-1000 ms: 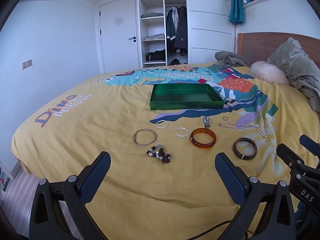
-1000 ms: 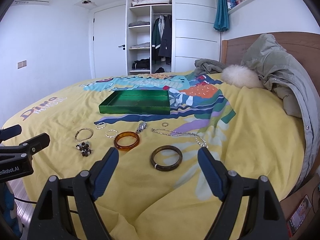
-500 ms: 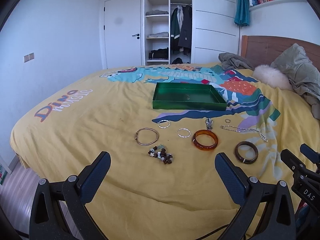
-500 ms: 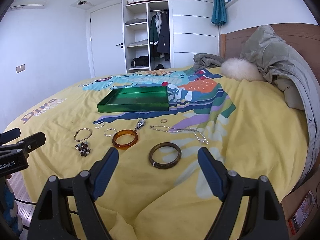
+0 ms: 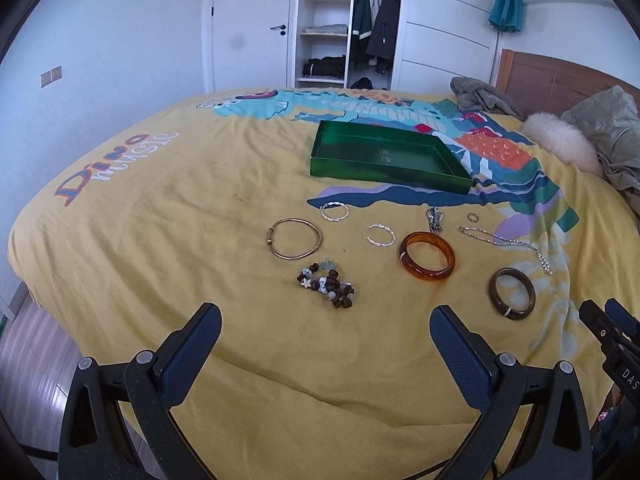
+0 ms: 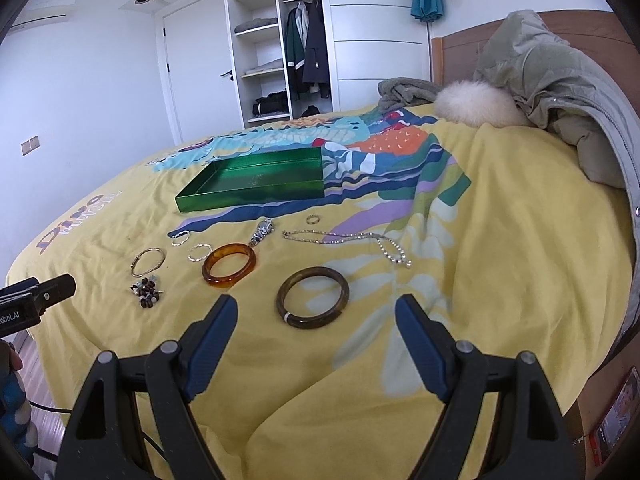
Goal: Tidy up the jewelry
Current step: 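Grasp the beaded bracelet with the left tool while the right tool grasps the dark bangle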
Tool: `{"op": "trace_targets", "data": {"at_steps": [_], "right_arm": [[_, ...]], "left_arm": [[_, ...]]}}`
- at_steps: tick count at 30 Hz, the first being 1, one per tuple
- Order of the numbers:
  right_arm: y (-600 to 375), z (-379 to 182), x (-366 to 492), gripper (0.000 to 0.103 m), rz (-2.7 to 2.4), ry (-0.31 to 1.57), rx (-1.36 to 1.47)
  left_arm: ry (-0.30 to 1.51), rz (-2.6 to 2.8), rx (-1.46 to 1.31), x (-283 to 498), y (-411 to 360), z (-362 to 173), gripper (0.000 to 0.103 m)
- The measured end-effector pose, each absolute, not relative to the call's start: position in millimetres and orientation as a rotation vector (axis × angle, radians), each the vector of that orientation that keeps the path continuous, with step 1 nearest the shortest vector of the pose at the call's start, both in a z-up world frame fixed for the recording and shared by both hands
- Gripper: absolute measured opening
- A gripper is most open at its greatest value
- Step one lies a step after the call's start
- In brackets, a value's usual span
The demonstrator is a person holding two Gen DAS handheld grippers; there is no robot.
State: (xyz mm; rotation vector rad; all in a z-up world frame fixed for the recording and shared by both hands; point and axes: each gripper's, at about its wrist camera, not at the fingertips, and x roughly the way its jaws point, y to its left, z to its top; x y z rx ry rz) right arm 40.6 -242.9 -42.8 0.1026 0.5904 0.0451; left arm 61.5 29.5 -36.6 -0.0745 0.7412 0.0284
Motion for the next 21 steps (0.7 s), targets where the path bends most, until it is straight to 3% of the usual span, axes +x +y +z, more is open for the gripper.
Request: {"op": "trace_targets", "data": {"at_steps": [7, 9, 11, 13, 21], "right_arm": [[-264.6, -55.5, 77.1, 0.078, 0.069, 0.652, 0.15], [-265.0, -60.5, 90.5, 0.071, 0.09, 0.676, 0.151], [-264.5, -68.0, 105.2, 0.051, 0.116, 0.706, 0.154], [-264.1, -77.0, 120.6, 0.041, 0.138, 0.742, 0.157], [-260.6, -99.8, 159.0, 0.033, 0.158, 0.816, 0.136]], "left_arm": [[0.825, 0.015, -0.099, 102.0, 30.0, -56.4, 0.091], [0.857, 0.009, -0.114, 113.8, 31.4, -65.2, 0.086], [0.885, 0.009, -0.124, 124.6, 32.0, -73.8, 0.082], [0.915, 0.008, -0.146, 133.8, 34.8, -82.6, 0.079], [1.008, 0.011, -0.205, 165.0, 41.3, -111.6, 0.062]]}}
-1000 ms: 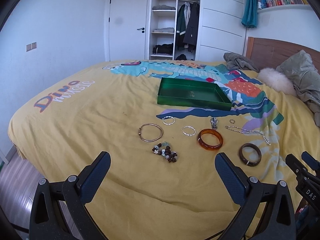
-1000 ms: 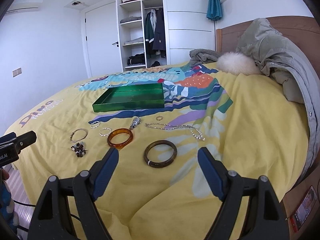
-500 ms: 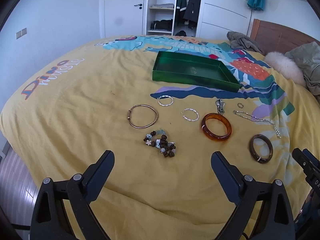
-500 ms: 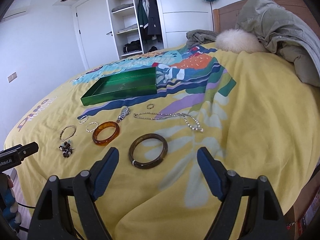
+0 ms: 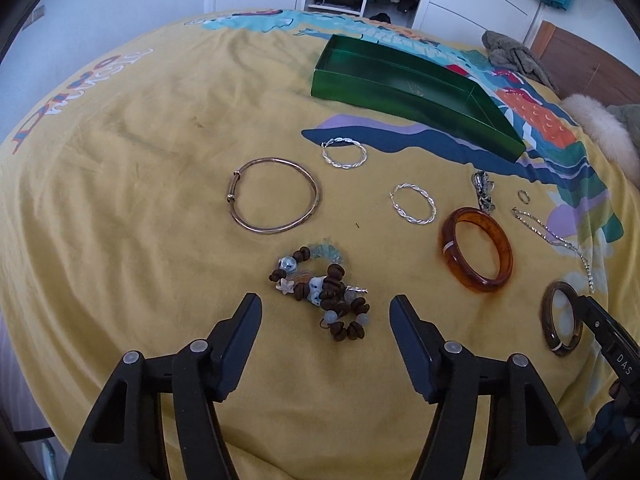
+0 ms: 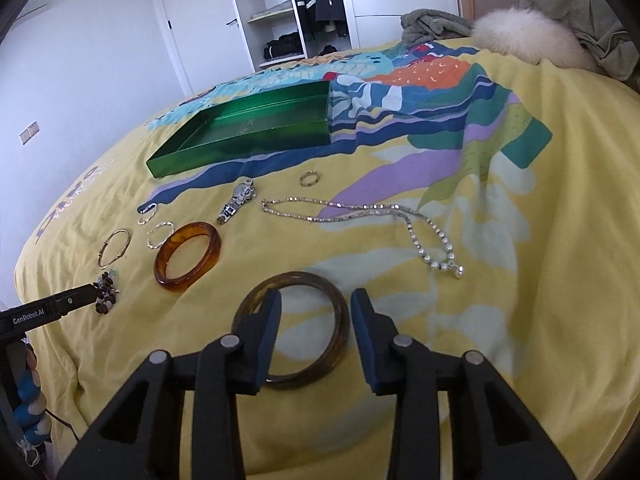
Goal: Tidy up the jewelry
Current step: 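Grasp the beaded bracelet with the left tool while the right tool grasps the dark bangle, then carry both items into the green tray and open both tools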
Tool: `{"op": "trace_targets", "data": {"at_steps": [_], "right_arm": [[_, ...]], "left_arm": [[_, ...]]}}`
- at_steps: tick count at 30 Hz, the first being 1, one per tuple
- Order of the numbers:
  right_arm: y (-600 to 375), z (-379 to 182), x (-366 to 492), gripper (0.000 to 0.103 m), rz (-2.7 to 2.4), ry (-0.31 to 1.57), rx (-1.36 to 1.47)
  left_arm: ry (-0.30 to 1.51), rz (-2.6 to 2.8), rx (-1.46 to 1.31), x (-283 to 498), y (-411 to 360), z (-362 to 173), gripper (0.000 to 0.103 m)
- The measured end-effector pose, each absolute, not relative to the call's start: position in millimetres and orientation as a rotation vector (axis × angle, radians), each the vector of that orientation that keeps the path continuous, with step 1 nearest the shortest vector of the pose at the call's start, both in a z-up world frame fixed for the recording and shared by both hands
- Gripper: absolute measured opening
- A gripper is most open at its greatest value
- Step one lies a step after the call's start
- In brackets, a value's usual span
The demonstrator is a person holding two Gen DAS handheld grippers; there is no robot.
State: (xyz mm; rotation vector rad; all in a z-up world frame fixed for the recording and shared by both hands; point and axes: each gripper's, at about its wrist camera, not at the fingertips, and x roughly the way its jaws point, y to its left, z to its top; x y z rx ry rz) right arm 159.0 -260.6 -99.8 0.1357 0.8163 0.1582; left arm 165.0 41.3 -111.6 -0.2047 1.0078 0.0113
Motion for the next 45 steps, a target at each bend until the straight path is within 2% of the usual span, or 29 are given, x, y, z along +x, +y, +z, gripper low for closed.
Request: {"op": "trace_targets", "data": {"at_steps": [6, 9, 10, 14, 18, 25, 45], "right_arm": [[-263.3, -120.2, 172.9, 0.03, 0.165, 0.88, 0.133], [-264.2, -128.1, 178.0, 0.028, 0.174, 0.9, 0.14], [-264.7, -129.8, 179.2, 0.026, 0.176, 0.905, 0.142], [-268.3, -134.0, 183.5, 0.014, 0.187, 0.91, 0.156], [-267.4, -133.1, 183.0, 0.01, 0.192, 0.901, 0.146], [-265.7, -115.3, 167.2, 0.009, 0.185, 0.835, 0.144], [-250.3, -22.5, 121.6, 0.009, 0.199, 0.655, 0.095]], "left_arm": [[1.065, 0.006, -0.247, 183.9, 41.9, -131.0, 0.047], [1.068, 0.013, -0.234, 187.1, 40.3, -136.1, 0.043], [1.064, 0.013, -0.228, 188.2, 39.4, -136.3, 0.042], [1.055, 0.018, -0.229, 191.7, 43.1, -136.8, 0.026], [1.043, 0.012, -0.206, 188.5, 41.8, -134.6, 0.017], [0.986, -0.05, -0.196, 177.4, 37.6, -114.9, 0.016], [0.723, -0.179, -0.163, 133.4, 14.7, 4.0, 0.016]]}}
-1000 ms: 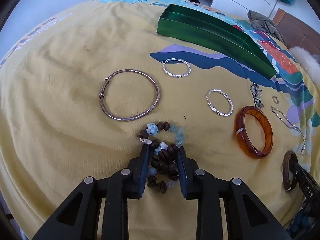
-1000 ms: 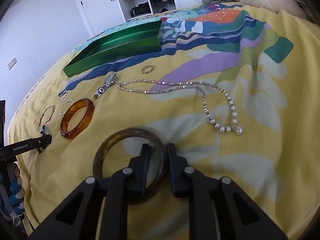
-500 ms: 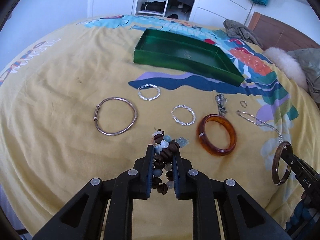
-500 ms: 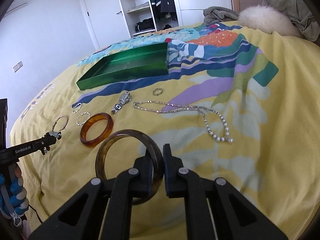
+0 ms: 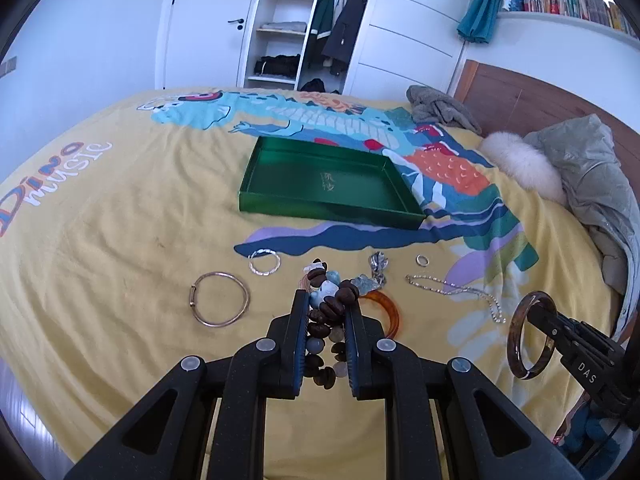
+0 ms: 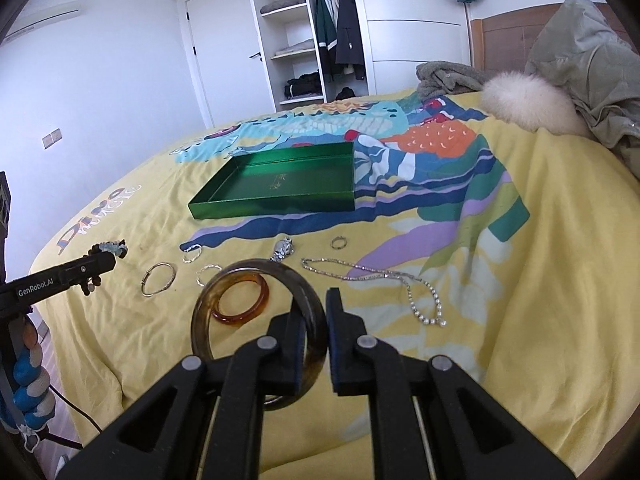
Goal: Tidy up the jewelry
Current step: 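Carry both items into the green tray and open both tools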
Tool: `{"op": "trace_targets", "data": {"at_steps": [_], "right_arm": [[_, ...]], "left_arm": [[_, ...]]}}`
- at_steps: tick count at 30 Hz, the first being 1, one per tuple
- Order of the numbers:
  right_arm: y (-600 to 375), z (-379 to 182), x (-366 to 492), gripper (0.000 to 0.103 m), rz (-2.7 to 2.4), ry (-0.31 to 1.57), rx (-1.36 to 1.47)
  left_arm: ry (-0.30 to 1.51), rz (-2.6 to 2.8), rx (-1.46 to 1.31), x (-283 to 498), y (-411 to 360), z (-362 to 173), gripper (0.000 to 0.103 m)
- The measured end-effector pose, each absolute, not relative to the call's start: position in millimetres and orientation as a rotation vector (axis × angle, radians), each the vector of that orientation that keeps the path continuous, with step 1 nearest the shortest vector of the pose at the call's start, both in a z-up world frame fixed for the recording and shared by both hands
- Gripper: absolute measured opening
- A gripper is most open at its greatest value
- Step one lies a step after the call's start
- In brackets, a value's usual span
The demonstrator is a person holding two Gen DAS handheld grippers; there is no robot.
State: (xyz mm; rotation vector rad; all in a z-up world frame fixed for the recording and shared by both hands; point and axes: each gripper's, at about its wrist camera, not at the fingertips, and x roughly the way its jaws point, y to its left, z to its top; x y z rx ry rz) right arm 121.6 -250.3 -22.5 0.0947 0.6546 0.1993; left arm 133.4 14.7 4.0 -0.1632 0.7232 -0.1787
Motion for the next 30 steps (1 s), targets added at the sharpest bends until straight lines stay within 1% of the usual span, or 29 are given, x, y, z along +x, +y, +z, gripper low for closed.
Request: {"op": "trace_targets", "data": {"at_steps": [9, 16, 25, 30], "right_arm": [[-241.7, 29.3, 129.5, 0.009, 0.217, 0.566, 0.058], [-230.6, 64.5, 156.2, 0.009, 0.235, 0.513, 0.042], [-236.0, 93.6, 239.5, 0.009, 0.201, 0.493, 0.067], [-231.8, 92.4, 301.0, 0.009, 0.184, 0.513, 0.076]], "left_arm": [[0.631, -0.186, -0.181, 140.6, 15.4, 52.0, 0.016], [0.588, -0.167, -0.179, 166.8, 16.9, 76.6, 0.016], [0.564, -0.141, -0.161, 236.4, 13.6, 94.4, 0.016], [0.605, -0.101, -0.131, 296.0, 9.8, 76.4, 0.016]]}}
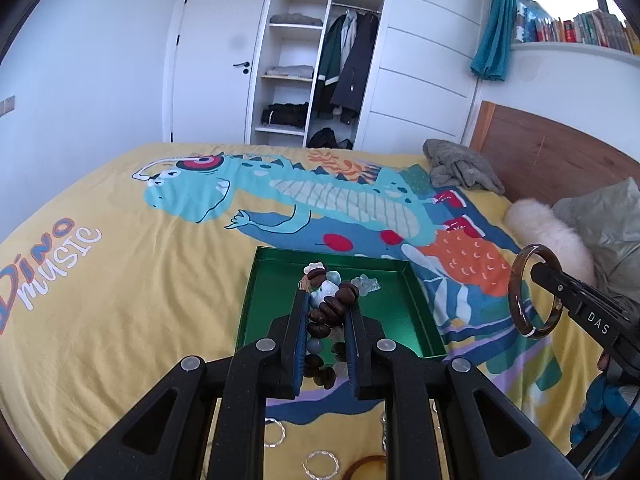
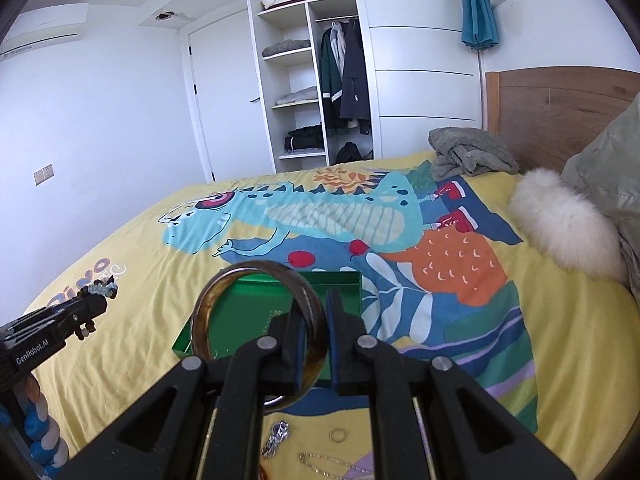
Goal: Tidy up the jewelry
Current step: 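Carry both items into the green tray and open both tools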
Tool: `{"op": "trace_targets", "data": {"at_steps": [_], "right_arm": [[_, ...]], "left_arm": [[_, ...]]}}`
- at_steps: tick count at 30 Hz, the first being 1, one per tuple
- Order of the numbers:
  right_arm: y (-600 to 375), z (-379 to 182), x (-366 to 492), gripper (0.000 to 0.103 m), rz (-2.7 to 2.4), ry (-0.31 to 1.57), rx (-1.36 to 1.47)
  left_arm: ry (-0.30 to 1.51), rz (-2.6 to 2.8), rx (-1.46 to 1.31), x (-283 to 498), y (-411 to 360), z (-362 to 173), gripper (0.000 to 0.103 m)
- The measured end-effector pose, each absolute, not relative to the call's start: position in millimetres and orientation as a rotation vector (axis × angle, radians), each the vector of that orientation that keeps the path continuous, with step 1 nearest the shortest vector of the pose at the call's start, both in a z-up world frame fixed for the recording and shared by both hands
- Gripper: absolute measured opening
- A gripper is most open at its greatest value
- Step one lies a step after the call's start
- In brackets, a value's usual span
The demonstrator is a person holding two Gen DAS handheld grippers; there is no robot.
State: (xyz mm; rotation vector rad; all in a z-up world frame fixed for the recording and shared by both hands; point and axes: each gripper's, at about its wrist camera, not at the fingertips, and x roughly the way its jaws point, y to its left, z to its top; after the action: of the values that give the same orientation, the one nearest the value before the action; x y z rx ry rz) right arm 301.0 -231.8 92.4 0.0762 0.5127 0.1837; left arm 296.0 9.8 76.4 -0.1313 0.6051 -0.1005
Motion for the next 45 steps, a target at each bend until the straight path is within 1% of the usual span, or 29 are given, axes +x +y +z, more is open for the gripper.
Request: {"op": "trace_targets", "data": {"at_steps": [2, 5, 9, 13, 18, 23, 27, 37, 45], "right_arm": [[-227.6, 81.7, 323.6, 0.009, 0.179, 0.535, 0.074], [-217.9, 51.3, 361.0, 0.009, 0.189, 0.598, 0.082], [-204.6, -2.6, 404.9, 0.009, 0.198, 0.701, 0.079], [-196.3, -50.5, 433.2, 0.009, 0.204, 0.793, 0.081], [-191.1, -88.1, 451.0, 0.009, 0.202, 0.863, 0.071], [-191.4, -104.0, 460.9, 0.009, 0.188, 0.888, 0.057], [-190.4, -104.3, 462.4, 0.009, 0.184, 0.877, 0.034], [-176.2, -108.3, 460.8, 0.01, 0.137, 0.839, -0.102], [-174.8, -108.8, 457.3, 0.01, 0.129, 0.82, -0.11]], "left_arm": [[0.644, -0.085, -0.121, 321.6, 9.1, 58.0, 0.016], [0.702, -0.068, -0.1, 354.2, 6.1, 26.5, 0.016], [0.775, -0.051, -0.077, 387.7, 3.2, -17.7, 0.016], [0.828, -0.032, -0.064, 411.8, 1.6, -51.7, 0.016], [0.869, -0.005, -0.051, 429.4, -0.1, -79.6, 0.016], [0.888, 0.007, -0.037, 434.6, -1.2, -92.4, 0.016], [0.897, 0.022, -0.03, 435.2, -0.8, -101.3, 0.017], [0.867, 0.053, 0.009, 435.7, -5.2, -105.4, 0.017], [0.858, 0.065, 0.016, 439.3, -8.6, -106.1, 0.018]]}}
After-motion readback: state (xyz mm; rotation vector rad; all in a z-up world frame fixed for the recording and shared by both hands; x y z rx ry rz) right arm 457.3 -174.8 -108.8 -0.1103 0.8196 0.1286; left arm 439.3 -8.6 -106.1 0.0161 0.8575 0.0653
